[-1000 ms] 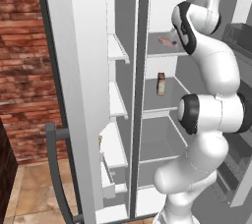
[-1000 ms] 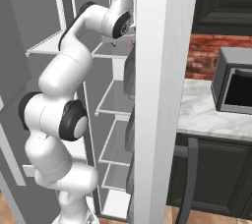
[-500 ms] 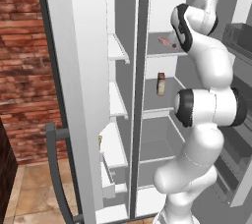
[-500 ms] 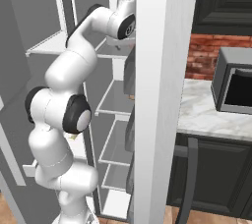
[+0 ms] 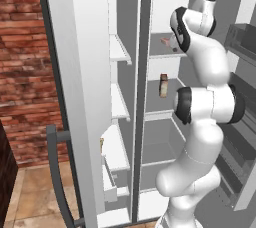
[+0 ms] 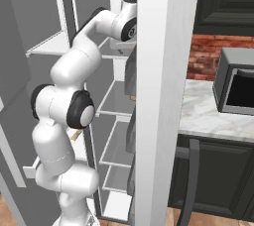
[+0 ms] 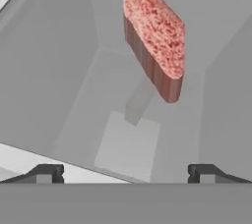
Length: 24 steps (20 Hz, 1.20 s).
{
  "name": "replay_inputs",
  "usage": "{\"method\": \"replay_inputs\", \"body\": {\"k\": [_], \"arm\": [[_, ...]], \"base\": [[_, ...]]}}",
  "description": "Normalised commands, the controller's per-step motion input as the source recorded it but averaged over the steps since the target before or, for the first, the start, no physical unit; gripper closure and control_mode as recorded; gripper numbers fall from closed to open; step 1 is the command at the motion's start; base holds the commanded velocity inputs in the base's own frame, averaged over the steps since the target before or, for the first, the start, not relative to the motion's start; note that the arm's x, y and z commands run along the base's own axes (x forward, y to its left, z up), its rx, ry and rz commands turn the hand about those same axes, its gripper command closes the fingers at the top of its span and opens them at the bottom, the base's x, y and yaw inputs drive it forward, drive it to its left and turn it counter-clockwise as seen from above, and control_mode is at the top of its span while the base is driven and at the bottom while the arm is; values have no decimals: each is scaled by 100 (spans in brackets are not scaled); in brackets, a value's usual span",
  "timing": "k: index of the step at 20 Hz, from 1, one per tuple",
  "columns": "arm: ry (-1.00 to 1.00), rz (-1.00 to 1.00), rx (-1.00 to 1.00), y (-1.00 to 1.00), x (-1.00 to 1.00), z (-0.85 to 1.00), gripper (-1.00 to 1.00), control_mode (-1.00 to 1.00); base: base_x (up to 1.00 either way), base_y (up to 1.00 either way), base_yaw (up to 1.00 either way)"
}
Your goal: There's a steak in the fridge that needs to be moved to the freezer for freezing. Pick up the steak from the fridge, place it on any shelf in the freezer, and close the fridge and freezer doors when done.
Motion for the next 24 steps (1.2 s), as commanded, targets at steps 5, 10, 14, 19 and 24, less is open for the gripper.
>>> {"method": "replay_inputs", "body": {"k": [5, 10, 14, 19, 24], "arm": [[0, 0, 0, -2, 24, -5, -100, -100], [0, 0, 0, 0, 26, -16, -100, -100], [0, 0, 0, 0, 31, -20, -100, -100], [0, 0, 0, 0, 39, -11, -100, -100], [0, 0, 0, 0, 35, -19, -100, -100]], "base": [[0, 0, 0], [0, 0, 0], [0, 0, 0], [0, 0, 0], [0, 0, 0]]}}
